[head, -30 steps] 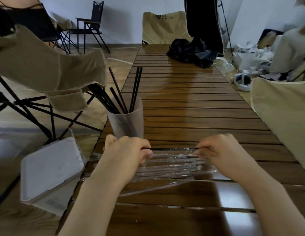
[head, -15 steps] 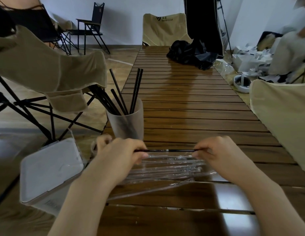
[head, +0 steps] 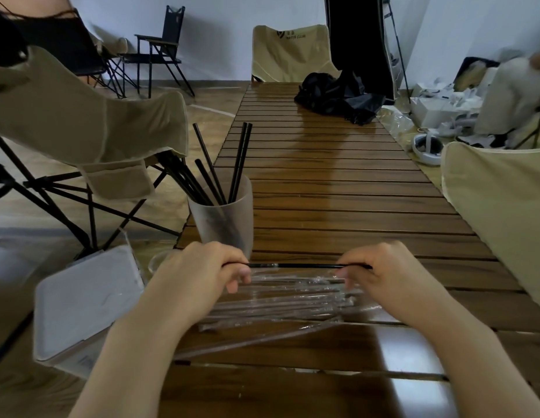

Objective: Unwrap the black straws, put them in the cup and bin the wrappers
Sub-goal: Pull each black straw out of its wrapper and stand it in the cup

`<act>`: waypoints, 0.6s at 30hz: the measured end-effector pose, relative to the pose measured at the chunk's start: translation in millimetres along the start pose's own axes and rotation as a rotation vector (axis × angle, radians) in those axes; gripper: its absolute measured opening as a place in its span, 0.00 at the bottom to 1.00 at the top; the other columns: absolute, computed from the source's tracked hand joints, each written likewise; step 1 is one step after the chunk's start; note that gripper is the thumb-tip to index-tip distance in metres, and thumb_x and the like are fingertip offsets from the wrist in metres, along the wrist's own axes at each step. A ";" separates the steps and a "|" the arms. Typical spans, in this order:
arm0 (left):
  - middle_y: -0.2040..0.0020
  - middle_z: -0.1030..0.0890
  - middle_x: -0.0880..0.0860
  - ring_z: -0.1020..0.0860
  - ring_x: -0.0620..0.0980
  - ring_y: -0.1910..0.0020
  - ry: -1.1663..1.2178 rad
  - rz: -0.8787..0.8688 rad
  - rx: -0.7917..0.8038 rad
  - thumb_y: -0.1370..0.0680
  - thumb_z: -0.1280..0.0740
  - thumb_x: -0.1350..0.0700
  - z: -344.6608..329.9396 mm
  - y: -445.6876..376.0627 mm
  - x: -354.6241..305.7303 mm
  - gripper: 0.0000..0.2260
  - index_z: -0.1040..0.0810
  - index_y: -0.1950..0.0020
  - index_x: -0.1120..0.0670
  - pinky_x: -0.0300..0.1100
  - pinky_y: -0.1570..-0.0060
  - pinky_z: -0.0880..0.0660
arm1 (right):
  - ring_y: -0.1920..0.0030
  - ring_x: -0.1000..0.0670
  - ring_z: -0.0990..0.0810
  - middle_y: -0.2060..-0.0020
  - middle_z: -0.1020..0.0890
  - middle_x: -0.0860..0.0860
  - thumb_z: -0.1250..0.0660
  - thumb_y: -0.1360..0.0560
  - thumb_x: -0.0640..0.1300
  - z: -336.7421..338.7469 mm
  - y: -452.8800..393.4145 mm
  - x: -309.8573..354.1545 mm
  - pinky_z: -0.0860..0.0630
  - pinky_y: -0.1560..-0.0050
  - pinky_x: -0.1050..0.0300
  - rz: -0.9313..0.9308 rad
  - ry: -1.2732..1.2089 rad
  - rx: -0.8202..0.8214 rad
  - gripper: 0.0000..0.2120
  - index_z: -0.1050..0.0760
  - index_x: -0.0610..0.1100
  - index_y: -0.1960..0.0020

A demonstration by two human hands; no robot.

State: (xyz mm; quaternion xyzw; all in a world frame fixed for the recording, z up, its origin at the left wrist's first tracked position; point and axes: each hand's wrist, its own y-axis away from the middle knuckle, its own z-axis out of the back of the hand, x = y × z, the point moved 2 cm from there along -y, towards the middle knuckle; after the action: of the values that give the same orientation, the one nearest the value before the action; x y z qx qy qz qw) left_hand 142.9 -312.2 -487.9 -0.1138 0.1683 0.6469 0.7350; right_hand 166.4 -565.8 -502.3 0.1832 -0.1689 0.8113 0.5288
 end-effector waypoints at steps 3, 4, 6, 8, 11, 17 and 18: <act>0.61 0.19 0.41 0.22 0.37 0.59 -0.033 -0.022 0.008 0.19 0.41 0.45 -3.5 -0.4 -7.0 0.08 0.24 0.54 0.40 0.42 0.49 0.23 | 0.61 0.66 0.22 0.63 0.22 0.65 0.36 0.23 0.46 -5.6 -2.8 7.1 0.27 0.59 0.70 0.023 -0.031 -0.001 0.08 0.23 0.60 0.52; 0.58 0.19 0.41 0.22 0.37 0.56 -0.037 -0.040 0.008 0.19 0.41 0.45 -5.2 -0.3 -11.5 0.06 0.24 0.50 0.40 0.43 0.47 0.24 | 0.60 0.68 0.23 0.63 0.23 0.66 0.36 0.23 0.46 -8.0 -4.3 11.3 0.29 0.59 0.71 0.043 -0.037 -0.009 0.08 0.21 0.57 0.49; 0.51 0.20 0.39 0.22 0.37 0.50 -0.026 -0.082 -0.001 0.20 0.40 0.44 -8.7 -0.7 -21.1 0.08 0.25 0.44 0.39 0.44 0.44 0.24 | 0.62 0.67 0.25 0.65 0.26 0.67 0.37 0.22 0.44 -12.7 -7.0 18.4 0.31 0.60 0.71 0.077 -0.037 -0.012 0.09 0.21 0.54 0.48; 0.53 0.19 0.39 0.22 0.35 0.53 0.012 -0.121 0.017 0.20 0.39 0.45 -13.0 -3.0 -27.9 0.07 0.25 0.44 0.39 0.41 0.47 0.24 | 0.62 0.66 0.26 0.63 0.26 0.65 0.37 0.22 0.44 -15.9 -8.7 22.4 0.31 0.58 0.69 0.097 -0.029 -0.004 0.09 0.20 0.53 0.47; 0.63 0.20 0.41 0.23 0.34 0.60 0.047 -0.127 0.041 0.20 0.37 0.46 -14.7 -6.0 -26.6 0.05 0.22 0.48 0.40 0.36 0.52 0.25 | 0.60 0.68 0.27 0.63 0.27 0.67 0.37 0.22 0.43 -14.8 -8.4 19.3 0.29 0.55 0.69 0.103 -0.039 -0.012 0.10 0.20 0.51 0.46; 0.65 0.19 0.41 0.21 0.34 0.61 0.095 -0.035 0.005 0.22 0.36 0.47 -6.7 -2.3 0.3 0.05 0.21 0.56 0.40 0.36 0.52 0.23 | 0.62 0.68 0.25 0.64 0.24 0.65 0.37 0.22 0.42 2.0 -0.3 -6.1 0.31 0.60 0.75 0.003 0.019 -0.039 0.09 0.20 0.52 0.50; 0.65 0.19 0.42 0.21 0.33 0.62 0.103 -0.014 -0.001 0.22 0.35 0.48 -5.6 -1.4 4.7 0.06 0.21 0.57 0.40 0.33 0.55 0.24 | 0.61 0.68 0.26 0.63 0.24 0.64 0.37 0.22 0.42 4.1 0.2 -10.3 0.31 0.60 0.74 -0.009 0.035 -0.053 0.09 0.20 0.51 0.49</act>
State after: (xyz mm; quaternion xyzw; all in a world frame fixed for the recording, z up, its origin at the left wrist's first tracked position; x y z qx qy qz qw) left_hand 144.3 -310.3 -495.0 -0.1485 0.2046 0.6351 0.7299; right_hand 170.5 -576.0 -503.6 0.1557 -0.1803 0.8073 0.5400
